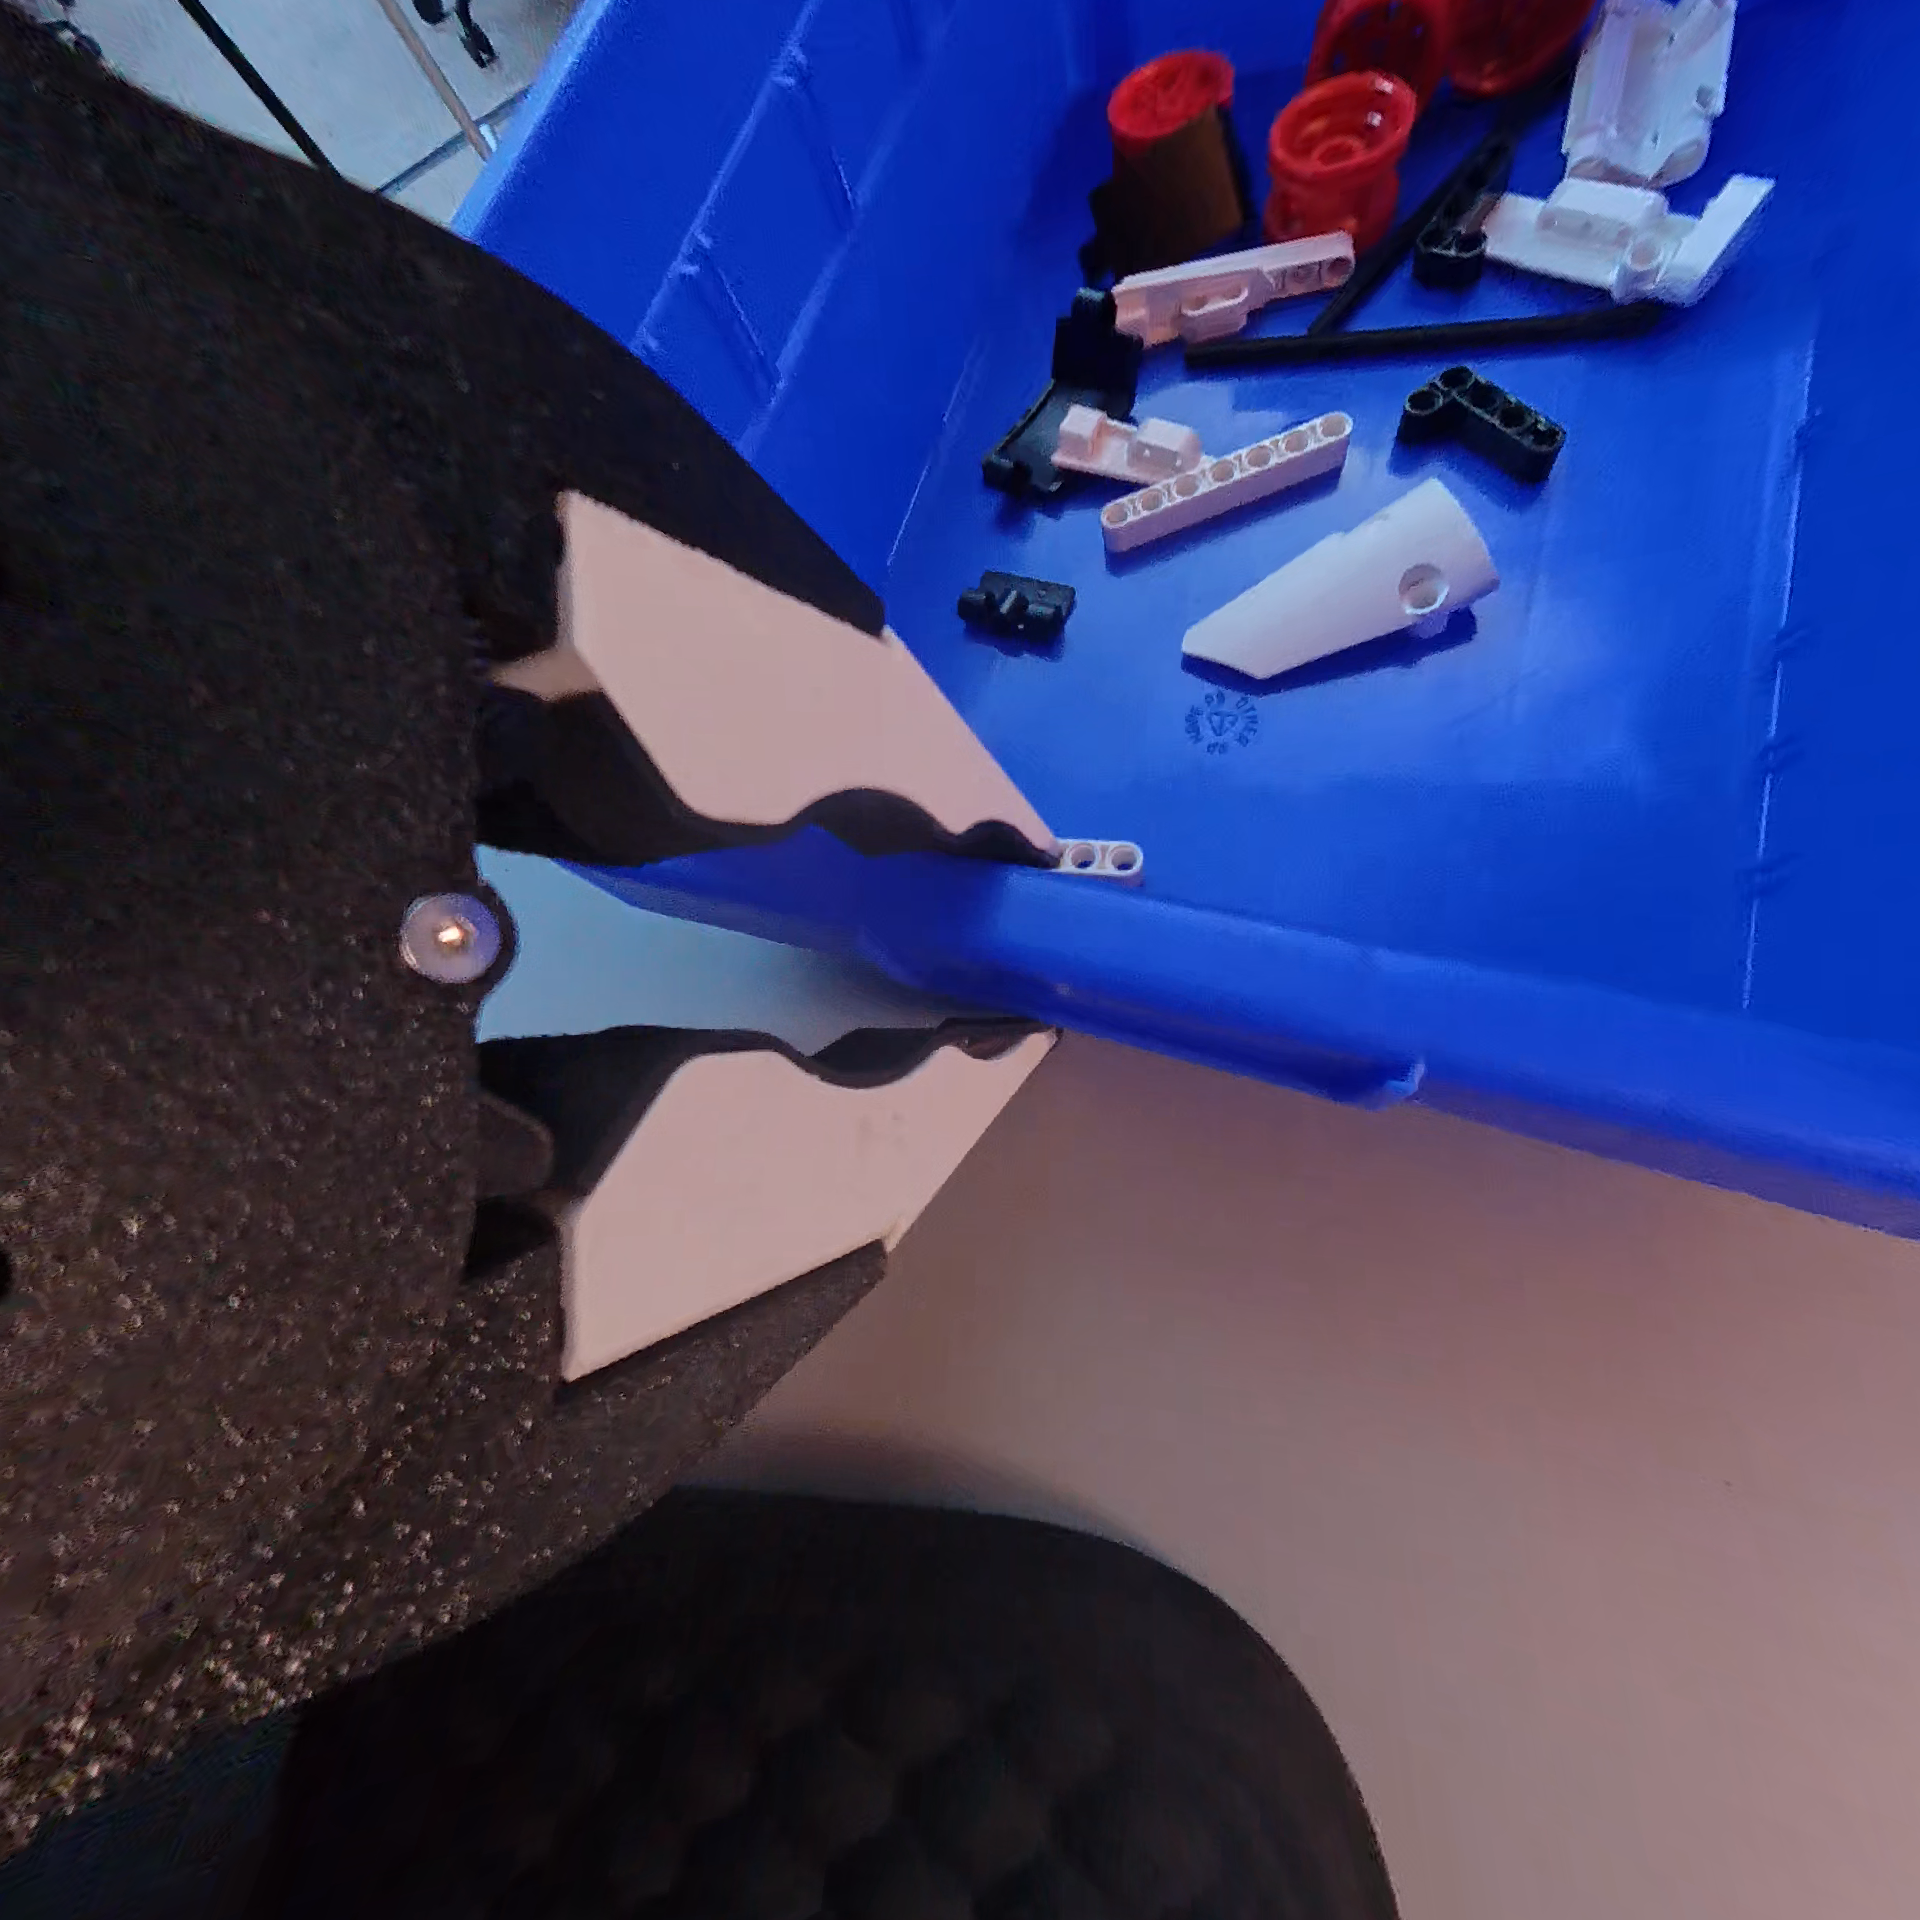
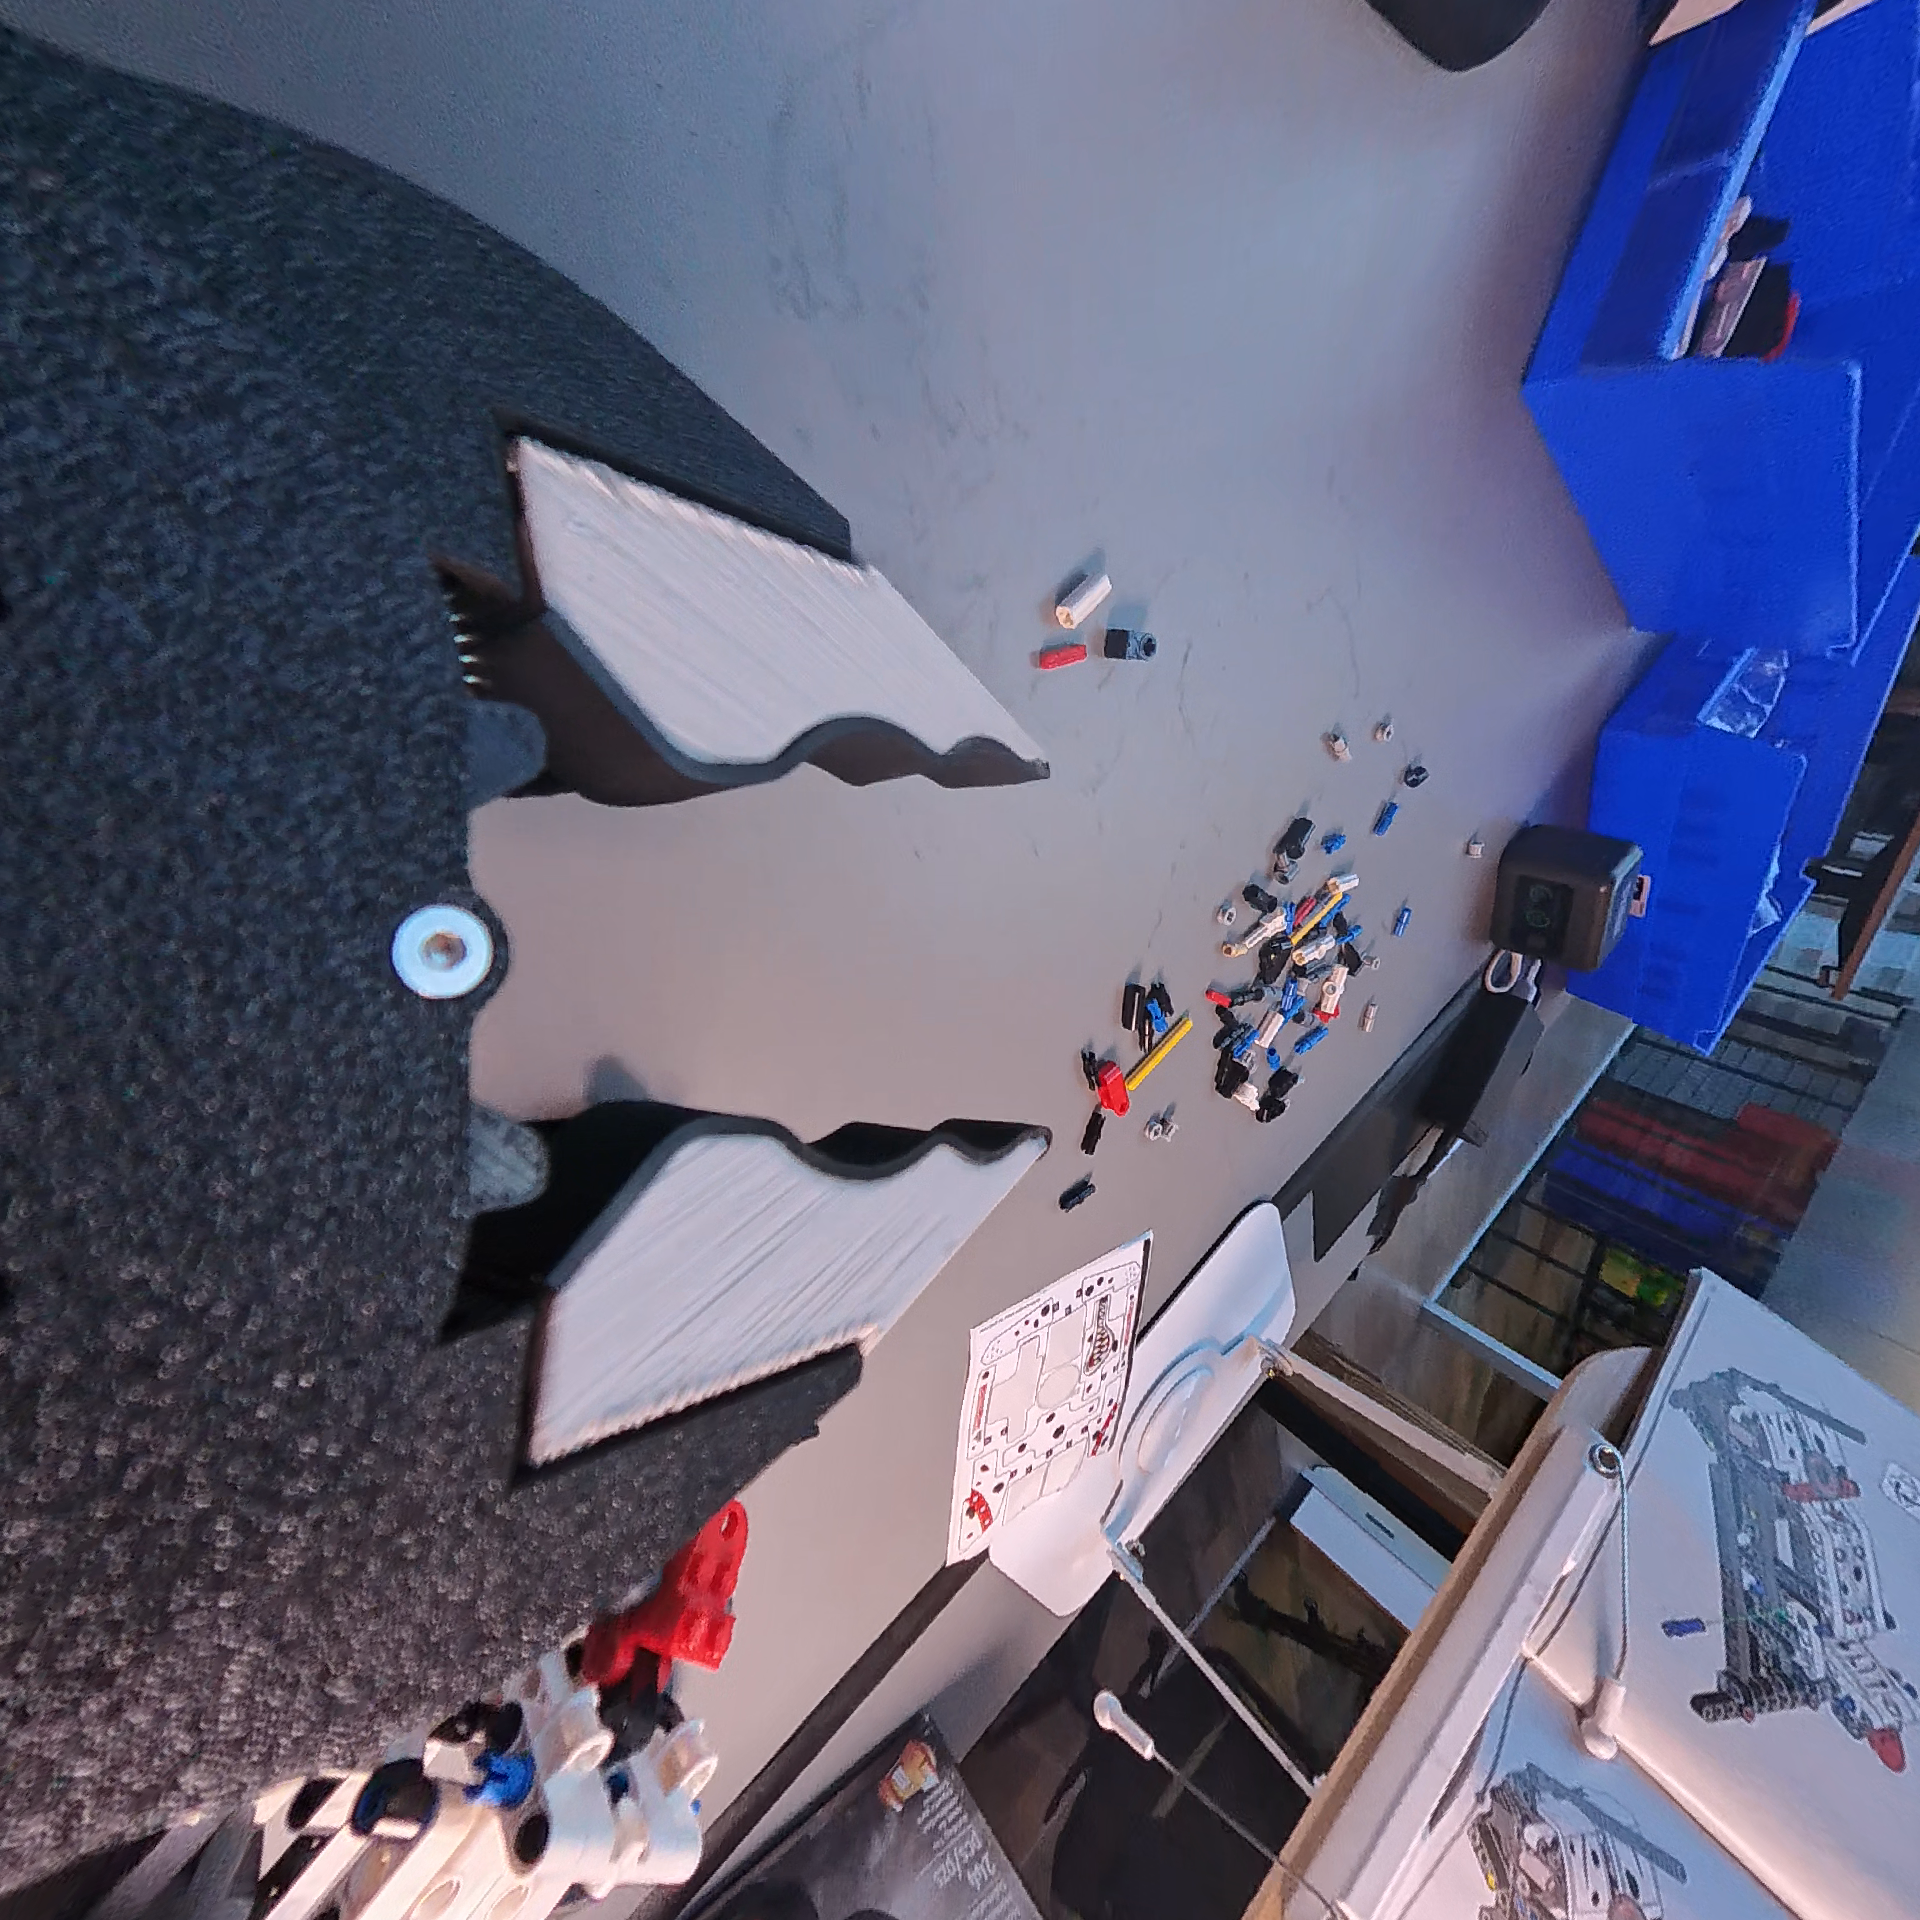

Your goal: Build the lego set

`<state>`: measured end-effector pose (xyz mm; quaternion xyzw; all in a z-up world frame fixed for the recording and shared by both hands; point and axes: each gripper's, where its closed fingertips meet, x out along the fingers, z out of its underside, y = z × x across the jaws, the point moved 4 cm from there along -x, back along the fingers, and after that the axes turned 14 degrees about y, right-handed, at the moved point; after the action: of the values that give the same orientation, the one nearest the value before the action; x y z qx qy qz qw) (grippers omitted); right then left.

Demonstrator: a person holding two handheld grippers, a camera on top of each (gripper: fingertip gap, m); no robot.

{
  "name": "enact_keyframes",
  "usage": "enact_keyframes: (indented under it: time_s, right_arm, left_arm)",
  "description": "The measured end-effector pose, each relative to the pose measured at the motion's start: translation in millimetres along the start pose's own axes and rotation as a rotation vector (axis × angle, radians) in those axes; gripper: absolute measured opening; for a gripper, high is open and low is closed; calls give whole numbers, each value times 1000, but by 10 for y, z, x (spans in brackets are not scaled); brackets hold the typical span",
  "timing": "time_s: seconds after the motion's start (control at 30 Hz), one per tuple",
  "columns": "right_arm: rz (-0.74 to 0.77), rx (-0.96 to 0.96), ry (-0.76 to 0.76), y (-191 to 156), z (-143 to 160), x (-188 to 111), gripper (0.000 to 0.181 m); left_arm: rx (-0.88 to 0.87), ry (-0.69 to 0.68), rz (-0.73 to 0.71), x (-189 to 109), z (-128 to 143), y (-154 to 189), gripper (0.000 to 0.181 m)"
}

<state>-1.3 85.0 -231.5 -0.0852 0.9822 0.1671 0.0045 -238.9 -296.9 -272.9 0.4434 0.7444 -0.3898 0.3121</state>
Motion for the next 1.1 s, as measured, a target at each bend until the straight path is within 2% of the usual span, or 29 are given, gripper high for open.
enact_keyframes:
  time_s: [0.1,0.17,0.27,0.33,0.4,0.5,0.63,0.73,0.87,1.1]
  right_arm:
    - [5,6,8,26,-17,-25,64]
    - [13,21,14,52,-22,-40,64]
    - [13,39,19,65,-28,-35,63]
    - [5,43,18,51,-24,-24,63]
    - [-3,45,11,37,-6,-14,63]
    - [-5,51,4,39,13,-13,63]
    - [16,50,10,71,-5,-40,63]
    - [19,59,8,84,6,-36,63]
    - [9,55,-4,58,31,-17,63]
    - [21,54,-7,68,34,-16,63]
  left_arm:
    - [54,4,149,-154,12,190,24]
    - [85,26,236,-440,21,365,25]
    - [68,135,360,-905,-26,581,25]
    - [68,167,370,-1038,-22,594,27]
    - [58,154,305,-967,4,472,31]
    - [65,113,142,-676,31,186,30]
    - [35,202,238,-657,-82,304,26]
    - [34,208,234,-661,-33,365,26]
    - [27,192,231,-565,82,409,25]
    - [38,177,207,-373,133,417,25]
